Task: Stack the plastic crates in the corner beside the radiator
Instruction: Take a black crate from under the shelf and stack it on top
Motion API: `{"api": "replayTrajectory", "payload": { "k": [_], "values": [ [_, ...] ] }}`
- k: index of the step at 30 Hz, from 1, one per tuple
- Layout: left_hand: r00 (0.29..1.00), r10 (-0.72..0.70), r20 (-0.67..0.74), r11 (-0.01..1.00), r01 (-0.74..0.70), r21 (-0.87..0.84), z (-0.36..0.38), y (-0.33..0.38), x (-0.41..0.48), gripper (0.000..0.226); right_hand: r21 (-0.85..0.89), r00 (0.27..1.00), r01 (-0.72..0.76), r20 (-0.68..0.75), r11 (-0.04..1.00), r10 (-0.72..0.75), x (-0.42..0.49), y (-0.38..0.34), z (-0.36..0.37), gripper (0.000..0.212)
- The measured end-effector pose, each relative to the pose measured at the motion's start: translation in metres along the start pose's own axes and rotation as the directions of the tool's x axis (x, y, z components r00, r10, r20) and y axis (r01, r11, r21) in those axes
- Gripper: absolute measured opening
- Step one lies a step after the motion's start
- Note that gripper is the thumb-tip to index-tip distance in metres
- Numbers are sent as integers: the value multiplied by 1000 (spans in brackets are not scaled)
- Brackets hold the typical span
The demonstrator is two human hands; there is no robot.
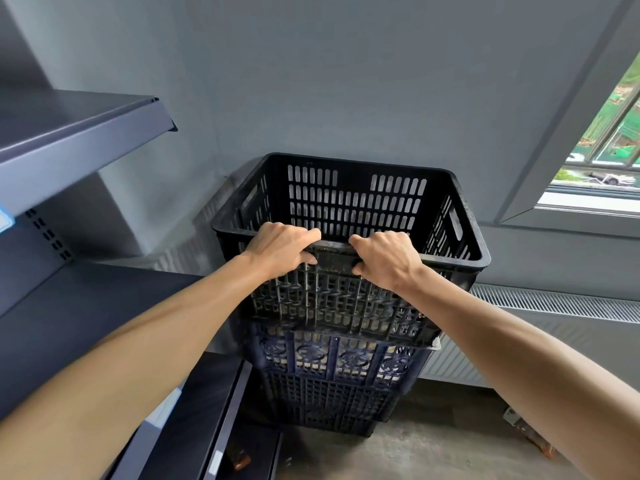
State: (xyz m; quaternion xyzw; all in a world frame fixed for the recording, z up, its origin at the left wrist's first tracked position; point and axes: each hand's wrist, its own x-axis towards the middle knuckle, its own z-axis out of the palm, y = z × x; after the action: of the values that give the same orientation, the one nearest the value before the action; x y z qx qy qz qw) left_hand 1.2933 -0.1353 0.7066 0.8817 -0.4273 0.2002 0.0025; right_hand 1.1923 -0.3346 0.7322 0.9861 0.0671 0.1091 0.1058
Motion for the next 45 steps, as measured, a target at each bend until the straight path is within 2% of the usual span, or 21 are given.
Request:
{"api": "replayTrajectory", "payload": {
  "k": [5,23,29,33,37,45],
  "values": [
    [1000,4,1,1000,-4,-19,-4,3,6,37,59,999,-22,25,998,20,1,11,-6,38],
    [998,-61,-8,992,59,-111,2,14,11,36,41,1000,2,14,999,-2,1,21,-2,39],
    [996,-86,-39,982,78,-171,6,15,6,36,82,1000,-7,-7,997,7,1,27,5,37],
    [994,-100,-54,977,88,-192,8,15,1,35,140,999,-23,43,990,17,-7,30,8,36],
    [990,-104,-97,980,86,-178,8,19,-4,38,107,997,-29,70,994,22,-11,32,4,38],
    [988,-97,-124,989,82,-121,6,33,-8,35,35,999,-40,8,999,40,-27,31,6,36]
  ]
}}
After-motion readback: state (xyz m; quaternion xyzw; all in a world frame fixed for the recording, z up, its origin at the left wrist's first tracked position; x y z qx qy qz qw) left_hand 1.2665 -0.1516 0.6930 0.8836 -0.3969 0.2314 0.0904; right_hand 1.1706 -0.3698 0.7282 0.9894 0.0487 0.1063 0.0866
